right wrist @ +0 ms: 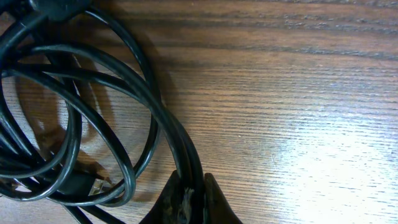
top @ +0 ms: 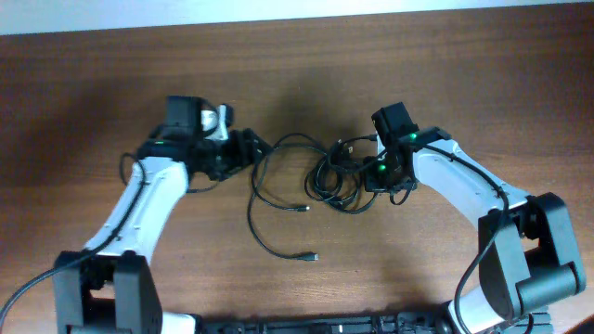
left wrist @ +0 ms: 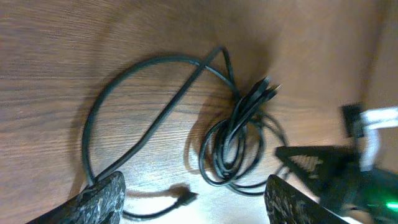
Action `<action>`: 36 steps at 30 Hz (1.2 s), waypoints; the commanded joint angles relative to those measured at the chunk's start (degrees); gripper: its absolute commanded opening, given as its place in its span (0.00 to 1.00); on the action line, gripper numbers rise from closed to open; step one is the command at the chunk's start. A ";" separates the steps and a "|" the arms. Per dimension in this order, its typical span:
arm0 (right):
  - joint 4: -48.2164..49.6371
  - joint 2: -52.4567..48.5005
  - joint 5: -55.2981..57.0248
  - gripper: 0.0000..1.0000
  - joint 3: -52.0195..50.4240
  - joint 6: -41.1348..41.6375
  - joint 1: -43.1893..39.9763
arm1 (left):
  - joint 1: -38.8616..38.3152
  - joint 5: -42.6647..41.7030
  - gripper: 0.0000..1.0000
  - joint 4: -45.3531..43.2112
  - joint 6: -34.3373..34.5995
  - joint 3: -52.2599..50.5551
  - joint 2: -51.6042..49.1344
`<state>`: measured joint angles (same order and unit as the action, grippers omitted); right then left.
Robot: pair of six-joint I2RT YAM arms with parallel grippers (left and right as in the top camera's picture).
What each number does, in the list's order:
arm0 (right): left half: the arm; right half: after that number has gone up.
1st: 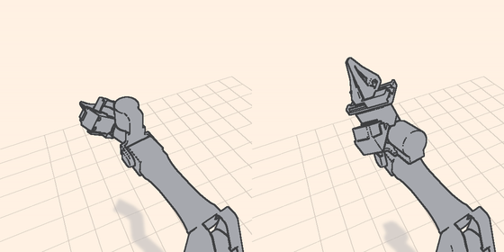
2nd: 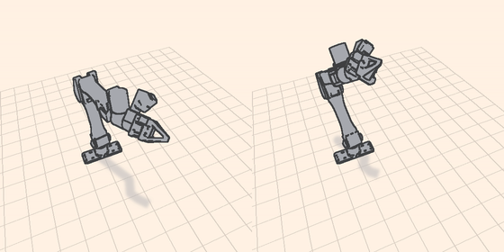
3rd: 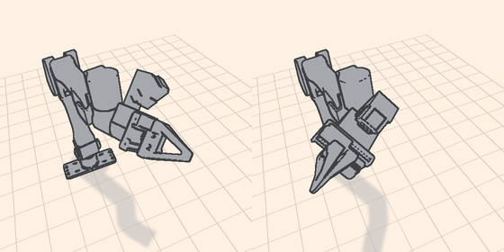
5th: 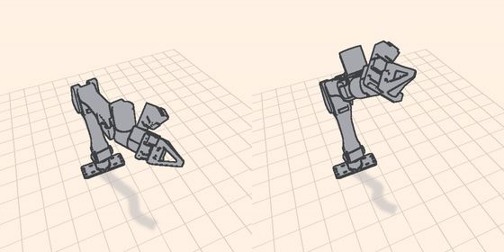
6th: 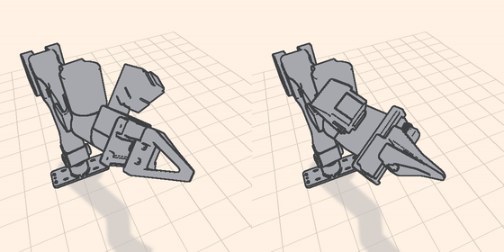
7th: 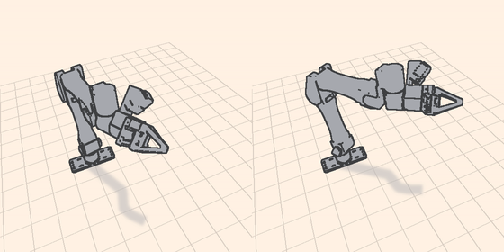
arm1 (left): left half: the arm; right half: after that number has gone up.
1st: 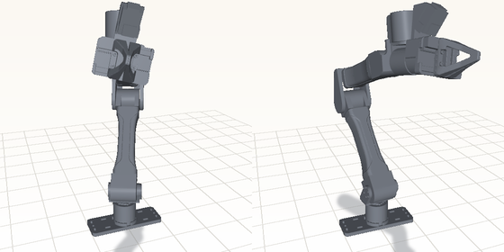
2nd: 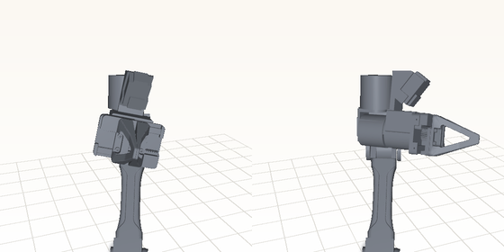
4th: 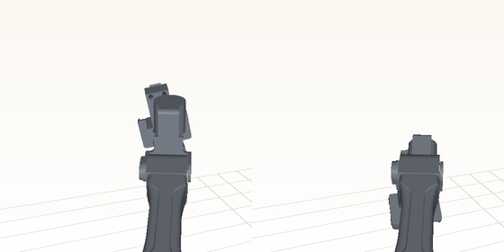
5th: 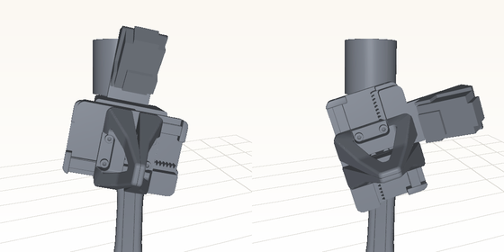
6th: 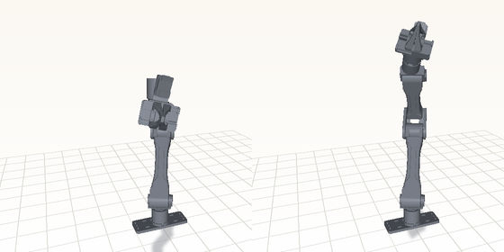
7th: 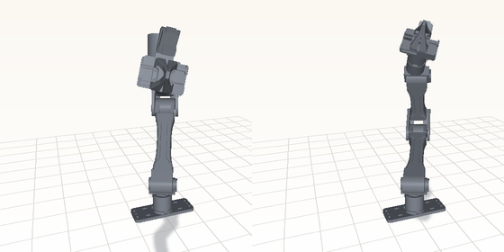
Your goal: Untangle cables
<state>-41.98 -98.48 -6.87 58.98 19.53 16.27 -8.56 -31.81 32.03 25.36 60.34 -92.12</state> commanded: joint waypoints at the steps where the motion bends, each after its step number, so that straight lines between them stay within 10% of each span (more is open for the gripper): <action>1: 0.52 -0.04 -0.44 0.07 -0.26 0.48 -0.15 | -6.58 10.25 0.71 -2.14 -4.48 0.66 0.87; 4: 2.25 -0.04 -4.63 0.41 -0.26 0.48 -0.15 | -9.90 10.27 0.74 -5.57 -4.46 0.68 0.35; 8: 3.19 -0.02 -5.42 0.59 0.48 0.46 -0.24 | -12.20 10.23 0.75 -8.07 -4.42 0.68 -1.40; 24: -11.45 0.94 6.16 0.63 19.71 0.39 -0.31 | -13.18 3.48 0.82 -17.88 -4.00 0.68 -12.07; 36: -19.80 1.05 2.86 0.64 20.85 5.92 -13.42 | -17.99 7.74 0.68 -20.87 -4.48 0.68 -18.03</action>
<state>-60.45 -98.41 -2.44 78.85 25.76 6.55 -24.88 -27.40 11.46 21.85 60.34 -108.73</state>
